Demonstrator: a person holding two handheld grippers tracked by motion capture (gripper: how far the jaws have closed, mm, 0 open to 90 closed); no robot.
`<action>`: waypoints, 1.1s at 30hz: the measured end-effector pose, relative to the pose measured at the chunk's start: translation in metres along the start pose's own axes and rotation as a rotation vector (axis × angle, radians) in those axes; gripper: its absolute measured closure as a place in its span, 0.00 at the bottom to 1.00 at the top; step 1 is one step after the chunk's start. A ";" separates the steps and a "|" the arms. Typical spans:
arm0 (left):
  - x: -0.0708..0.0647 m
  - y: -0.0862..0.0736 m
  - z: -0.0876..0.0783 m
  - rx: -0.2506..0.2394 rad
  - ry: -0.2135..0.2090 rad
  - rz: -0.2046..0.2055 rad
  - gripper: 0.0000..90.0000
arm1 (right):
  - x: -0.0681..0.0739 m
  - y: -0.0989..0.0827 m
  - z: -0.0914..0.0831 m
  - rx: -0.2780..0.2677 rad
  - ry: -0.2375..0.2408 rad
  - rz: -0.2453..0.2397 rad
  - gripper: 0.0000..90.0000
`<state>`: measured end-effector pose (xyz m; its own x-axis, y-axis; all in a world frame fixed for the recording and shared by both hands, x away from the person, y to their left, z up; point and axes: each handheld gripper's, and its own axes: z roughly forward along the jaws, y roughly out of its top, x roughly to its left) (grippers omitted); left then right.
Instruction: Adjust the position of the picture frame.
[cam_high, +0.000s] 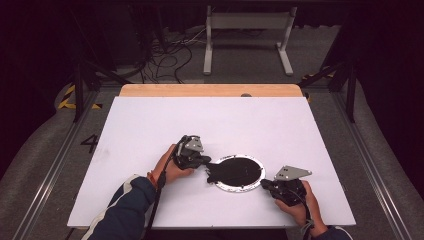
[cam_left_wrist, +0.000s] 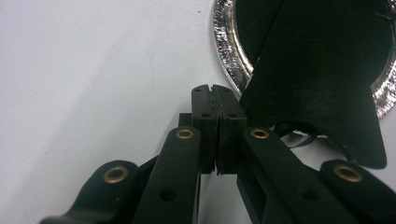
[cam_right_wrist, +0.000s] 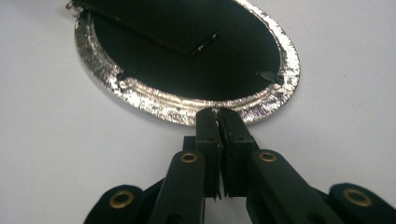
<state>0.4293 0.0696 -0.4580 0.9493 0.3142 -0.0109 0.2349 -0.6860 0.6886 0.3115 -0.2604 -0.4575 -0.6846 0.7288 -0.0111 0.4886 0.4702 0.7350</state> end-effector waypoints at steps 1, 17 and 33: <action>-0.001 -0.001 -0.001 0.004 -0.001 -0.005 1.00 | 0.001 0.001 0.001 -0.003 -0.005 -0.006 0.99; -0.012 -0.014 -0.014 0.017 -0.036 -0.019 1.00 | -0.009 0.025 0.027 -0.009 -0.067 -0.006 1.00; -0.026 -0.027 -0.026 0.023 -0.061 0.011 1.00 | 0.011 0.028 0.029 0.018 0.006 -0.047 0.99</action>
<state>0.3930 0.0972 -0.4576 0.9627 0.2661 -0.0481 0.2283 -0.7047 0.6718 0.3332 -0.2249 -0.4563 -0.7103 0.7027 -0.0407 0.4657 0.5125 0.7215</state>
